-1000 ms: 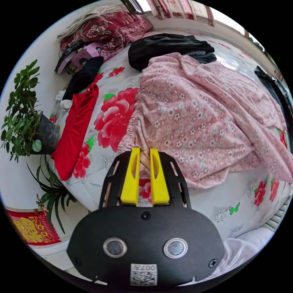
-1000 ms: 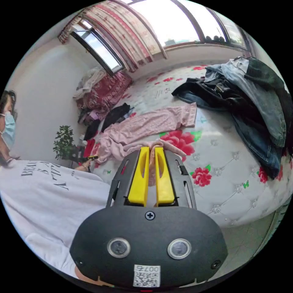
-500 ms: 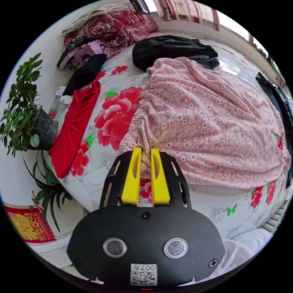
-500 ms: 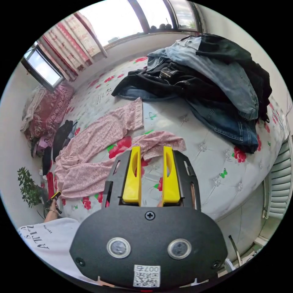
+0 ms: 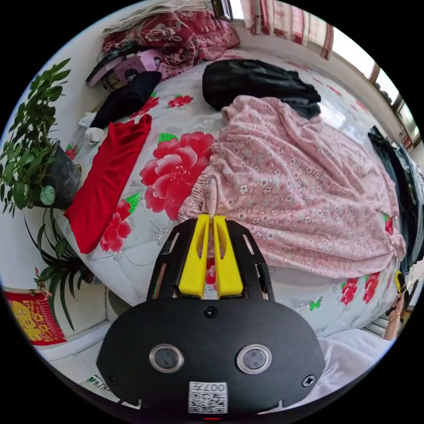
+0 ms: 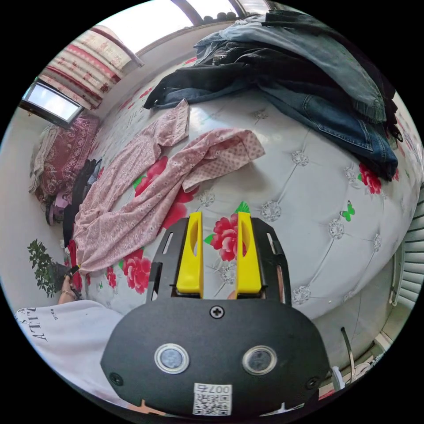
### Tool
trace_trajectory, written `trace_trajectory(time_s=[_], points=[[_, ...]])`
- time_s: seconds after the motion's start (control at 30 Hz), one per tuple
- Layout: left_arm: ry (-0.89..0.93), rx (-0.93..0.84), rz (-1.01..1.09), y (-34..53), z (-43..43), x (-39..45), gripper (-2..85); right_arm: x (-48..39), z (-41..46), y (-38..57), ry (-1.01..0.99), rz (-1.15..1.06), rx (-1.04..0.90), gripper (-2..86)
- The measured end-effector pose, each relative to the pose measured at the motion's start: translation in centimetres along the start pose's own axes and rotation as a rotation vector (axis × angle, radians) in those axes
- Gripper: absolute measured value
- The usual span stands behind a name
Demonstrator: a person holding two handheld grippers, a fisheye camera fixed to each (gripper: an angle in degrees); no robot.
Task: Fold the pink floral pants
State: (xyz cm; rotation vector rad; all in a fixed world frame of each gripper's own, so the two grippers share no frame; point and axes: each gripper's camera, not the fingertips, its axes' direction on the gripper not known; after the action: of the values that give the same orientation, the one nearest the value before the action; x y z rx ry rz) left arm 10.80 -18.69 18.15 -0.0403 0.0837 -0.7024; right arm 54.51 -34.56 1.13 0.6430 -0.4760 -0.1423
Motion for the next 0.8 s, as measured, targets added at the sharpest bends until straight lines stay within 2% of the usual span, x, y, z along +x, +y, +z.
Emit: trace_trajectory(time_s=[0.2, 0.3, 0.4, 0.47, 0.53, 0.63, 0.73, 0.8], points=[[0.109, 0.149, -0.067, 2.3, -6.2, -4.1, -0.8, 1.0, 2.1, -3.5, -0.09, 0.061, 0.015, 6.2], [0.104, 0.167, -0.062, 2.7, -7.2, -4.6, -0.8, -0.2, 2.3, -4.4, 0.005, 0.058, 0.095, 2.2], [0.101, 0.169, -0.063, 2.8, -7.6, -5.0, -0.8, -0.6, 1.7, -5.8, -0.099, 0.005, 0.062, 0.4], [0.114, 0.173, -0.07, 3.0, -7.9, -5.5, -0.8, -0.7, -1.0, -5.7, -0.14, -0.048, 0.141, 0.0], [0.097, 0.185, -0.068, 3.6, -8.6, -6.5, -0.8, -0.4, -7.2, -5.1, -0.219, -0.116, 0.265, -0.1], [0.065, 0.198, -0.084, 4.5, -9.6, -8.1, -0.8, -0.5, -16.5, -3.5, -0.213, -0.234, 0.402, 0.1], [0.074, 0.189, -0.122, 5.1, -9.4, -9.7, -0.8, -0.6, -21.1, -2.6, -0.114, -0.288, 0.381, 0.8], [0.097, 0.183, -0.14, 5.2, -8.7, -10.0, -0.8, -0.3, -19.3, -2.3, -0.055, -0.257, 0.33, 2.2]])
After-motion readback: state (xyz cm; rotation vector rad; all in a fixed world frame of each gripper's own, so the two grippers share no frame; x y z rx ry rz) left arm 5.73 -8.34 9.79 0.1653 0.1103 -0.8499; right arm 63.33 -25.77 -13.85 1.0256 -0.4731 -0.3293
